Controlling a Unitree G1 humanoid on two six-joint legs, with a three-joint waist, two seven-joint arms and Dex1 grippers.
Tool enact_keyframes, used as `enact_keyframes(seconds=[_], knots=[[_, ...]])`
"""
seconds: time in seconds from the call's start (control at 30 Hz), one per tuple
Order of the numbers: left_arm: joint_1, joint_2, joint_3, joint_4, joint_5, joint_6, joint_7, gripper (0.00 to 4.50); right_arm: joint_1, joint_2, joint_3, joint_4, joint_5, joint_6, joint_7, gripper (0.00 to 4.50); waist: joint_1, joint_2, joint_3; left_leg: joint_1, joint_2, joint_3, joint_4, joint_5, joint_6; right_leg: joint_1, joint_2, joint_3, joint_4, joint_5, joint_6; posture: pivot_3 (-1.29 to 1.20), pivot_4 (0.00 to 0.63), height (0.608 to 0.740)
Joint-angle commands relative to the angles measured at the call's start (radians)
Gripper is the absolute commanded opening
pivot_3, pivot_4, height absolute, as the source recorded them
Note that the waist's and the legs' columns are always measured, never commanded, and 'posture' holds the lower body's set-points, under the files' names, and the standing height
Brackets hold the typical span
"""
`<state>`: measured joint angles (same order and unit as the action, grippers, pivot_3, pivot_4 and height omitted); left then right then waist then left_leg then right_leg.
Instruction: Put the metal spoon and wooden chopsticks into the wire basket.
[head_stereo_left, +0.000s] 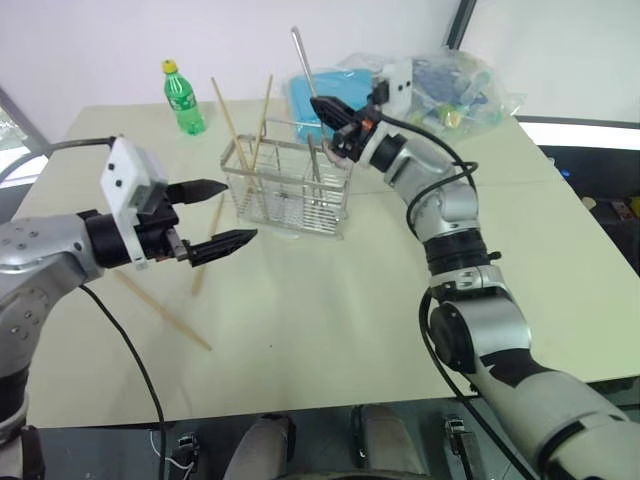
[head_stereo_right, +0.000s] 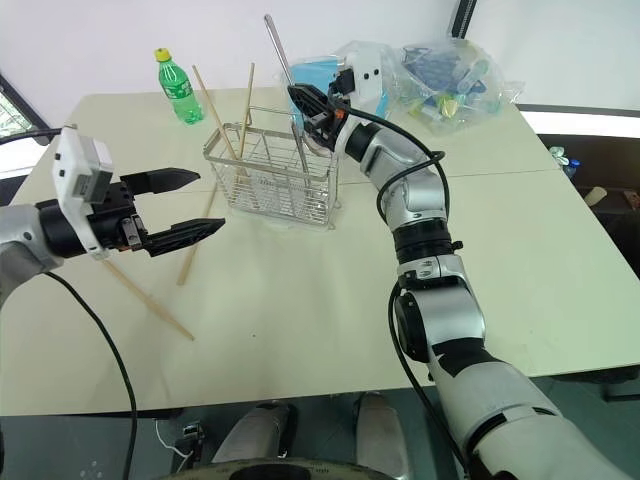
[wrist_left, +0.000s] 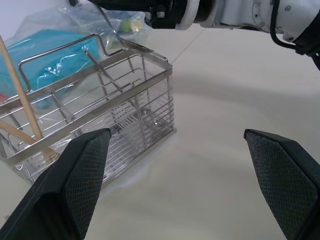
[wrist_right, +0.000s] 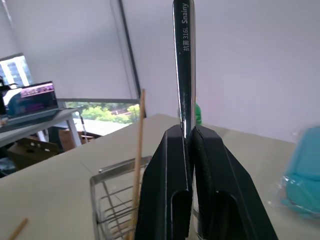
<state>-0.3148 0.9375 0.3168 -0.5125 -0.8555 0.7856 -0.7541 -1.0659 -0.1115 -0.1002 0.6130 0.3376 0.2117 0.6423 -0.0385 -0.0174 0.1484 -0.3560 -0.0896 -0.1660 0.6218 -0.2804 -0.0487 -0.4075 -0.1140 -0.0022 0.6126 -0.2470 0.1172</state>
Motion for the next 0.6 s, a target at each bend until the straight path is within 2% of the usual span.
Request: enact_keyframes(seconds=[0.03,0.23,0.5,0.6], knots=[[0.008,0.007,0.058,-0.037,-0.021,0.007,0.022,4.5,-0.003,0.008,-0.002,-0.009,-0.006,-0.033,-0.013,1.51,-0.004,0.0,0.0,0.0,0.0,0.0,0.0,0.0,0.0,0.0,0.0,0.0,0.0,0.0,0.0,0.0,0.15,0.725],[0.01,-0.004,0.069,-0.029,-0.022,0.011,0.051,4.5,0.001,-0.004,-0.02,-0.041,0.001,-0.019,-0.043,4.43,-0.006,0.0,0.0,0.0,0.0,0.0,0.0,0.0,0.0,0.0,0.001,0.0,0.0,0.0,0.0,0.0,0.15,0.725],[-0.029,-0.059,0.128,0.013,-0.037,0.041,0.203,4.5,-0.024,-0.08,-0.047,-0.196,0.062,0.09,-0.034,4.43,-0.003,0.0,0.0,0.0,0.0,0.0,0.0,0.0,0.0,0.0,0.001,0.0,0.0,0.0,0.0,0.0,0.15,0.725],[-0.063,-0.096,0.188,0.031,-0.054,0.096,0.36,4.5,-0.031,-0.155,-0.045,-0.296,0.111,0.162,0.049,4.43,-0.003,0.0,0.0,0.0,0.0,0.0,0.0,0.0,0.0,0.0,0.001,0.0,0.0,0.0,0.0,0.0,0.15,0.725]])
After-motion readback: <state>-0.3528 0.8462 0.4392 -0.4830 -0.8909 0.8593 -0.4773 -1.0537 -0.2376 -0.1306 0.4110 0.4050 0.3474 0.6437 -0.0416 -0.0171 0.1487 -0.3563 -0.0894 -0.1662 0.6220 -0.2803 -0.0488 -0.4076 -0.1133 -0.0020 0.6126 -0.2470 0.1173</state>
